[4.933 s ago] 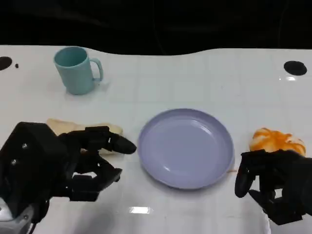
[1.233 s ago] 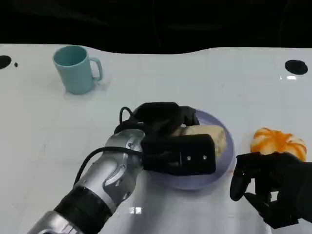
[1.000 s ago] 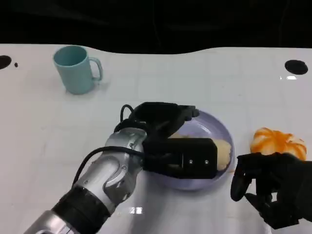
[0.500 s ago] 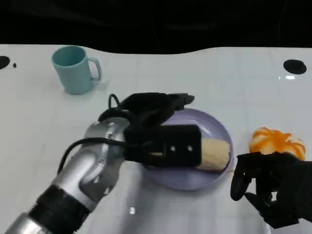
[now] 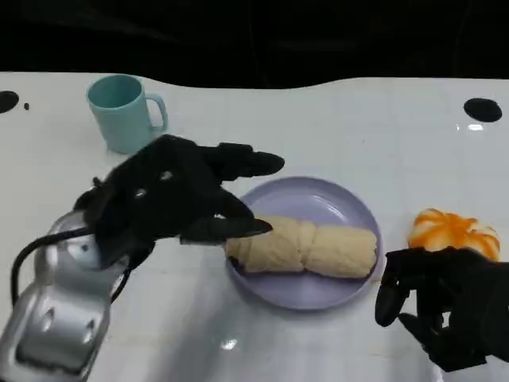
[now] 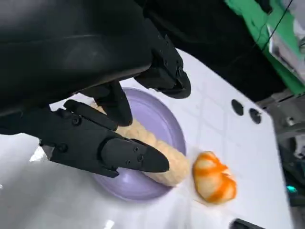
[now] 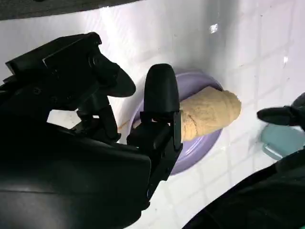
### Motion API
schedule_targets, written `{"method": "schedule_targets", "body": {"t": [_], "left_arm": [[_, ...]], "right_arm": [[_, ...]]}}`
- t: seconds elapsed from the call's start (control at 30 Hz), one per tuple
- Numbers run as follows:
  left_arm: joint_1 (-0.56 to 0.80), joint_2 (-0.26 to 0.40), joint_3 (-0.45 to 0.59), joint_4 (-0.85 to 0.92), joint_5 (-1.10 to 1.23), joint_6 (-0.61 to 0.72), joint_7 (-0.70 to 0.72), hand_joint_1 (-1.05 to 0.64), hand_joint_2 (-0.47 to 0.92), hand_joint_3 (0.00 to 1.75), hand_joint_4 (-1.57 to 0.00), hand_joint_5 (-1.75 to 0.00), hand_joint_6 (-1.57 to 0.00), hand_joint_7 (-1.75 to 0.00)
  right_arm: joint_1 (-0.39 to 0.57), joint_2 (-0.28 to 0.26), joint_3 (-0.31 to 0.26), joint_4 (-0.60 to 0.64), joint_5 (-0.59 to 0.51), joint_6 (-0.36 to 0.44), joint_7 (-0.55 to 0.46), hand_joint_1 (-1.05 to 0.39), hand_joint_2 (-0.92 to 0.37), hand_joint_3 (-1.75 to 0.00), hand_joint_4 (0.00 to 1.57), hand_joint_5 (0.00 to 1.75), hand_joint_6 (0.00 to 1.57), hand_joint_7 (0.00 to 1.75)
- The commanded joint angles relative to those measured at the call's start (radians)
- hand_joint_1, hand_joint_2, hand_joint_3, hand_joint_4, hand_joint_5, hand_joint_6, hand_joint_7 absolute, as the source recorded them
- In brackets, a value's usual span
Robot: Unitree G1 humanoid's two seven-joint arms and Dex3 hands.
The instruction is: Grasp the towel on the left side of the plate with the left hand and place it into the plate.
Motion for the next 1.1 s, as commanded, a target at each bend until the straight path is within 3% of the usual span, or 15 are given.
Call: {"method": "schedule_targets", "body": {"t": [0.03, 0.07, 0.1, 0.17, 0.3, 0.4, 0.57, 0.77, 1.1], "left_arm": [[0.099, -0.015, 0.093, -0.124, -0.097, 0.078, 0.037, -0.29, 0.92, 0.25, -0.72, -1.02, -0.82, -0.28], [0.116, -0.019, 0.111, -0.147, -0.123, 0.097, 0.039, -0.23, 0.89, 0.32, -0.74, -1.12, -0.9, -0.38], [0.134, -0.021, 0.13, -0.171, -0.149, 0.117, 0.041, -0.19, 0.81, 0.49, -0.74, -1.18, -0.9, -0.49], [0.164, -0.02, 0.164, -0.221, -0.205, 0.18, 0.042, -0.11, 0.57, 1.02, -0.77, -1.38, -0.89, -0.81], [0.236, 0.043, 0.22, -0.336, -0.313, 0.317, 0.008, -0.04, 0.46, 1.36, -0.84, -1.62, -0.86, -1.22], [0.28, 0.067, 0.243, -0.396, -0.363, 0.385, 0.026, -0.03, 0.45, 1.39, -0.82, -1.73, -0.82, -1.36], [0.331, 0.081, 0.239, -0.438, -0.396, 0.407, 0.062, -0.04, 0.43, 1.43, -0.85, -1.75, -0.77, -1.53], [0.354, 0.067, 0.229, -0.424, -0.433, 0.478, 0.118, -0.06, 0.45, 1.39, -0.85, -1.75, -0.76, -1.63], [0.298, 0.139, 0.155, -0.248, -0.427, 0.425, 0.102, -0.05, 0.48, 1.37, -0.83, -1.75, -0.71, -1.68]], "right_arm": [[-0.01, -0.003, 0.001, -0.009, -0.001, 0.013, -0.002, 0.0, -0.6, -1.03, 0.71, 1.75, 0.69, 1.42], [-0.01, -0.002, 0.001, -0.01, -0.001, 0.016, -0.003, 0.0, -0.6, -1.03, 0.71, 1.75, 0.68, 1.42], [-0.01, 0.0, 0.001, -0.011, 0.001, 0.019, -0.003, 0.0, -0.6, -1.03, 0.71, 1.75, 0.68, 1.42], [-0.012, 0.001, 0.003, -0.015, 0.001, 0.029, -0.003, 0.0, -0.6, -1.03, 0.71, 1.75, 0.68, 1.42], [-0.016, -0.001, 0.007, -0.016, -0.003, 0.029, -0.003, -0.01, -0.6, -1.03, 0.71, 1.75, 0.68, 1.42], [-0.017, -0.003, 0.005, -0.01, -0.002, 0.019, -0.003, -0.01, -0.59, -1.04, 0.71, 1.75, 0.68, 1.42], [-0.013, -0.008, -0.006, -0.003, 0.004, 0.015, 0.001, -0.01, -0.59, -1.04, 0.7, 1.75, 0.68, 1.41], [0.004, -0.015, -0.026, 0.02, 0.015, -0.045, 0.003, 0.0, -0.59, -1.05, 0.71, 1.75, 0.69, 1.41], [0.016, -0.013, -0.054, 0.041, 0.042, -0.074, 0.01, 0.02, -0.58, -1.07, 0.71, 1.75, 0.69, 1.43]]}}
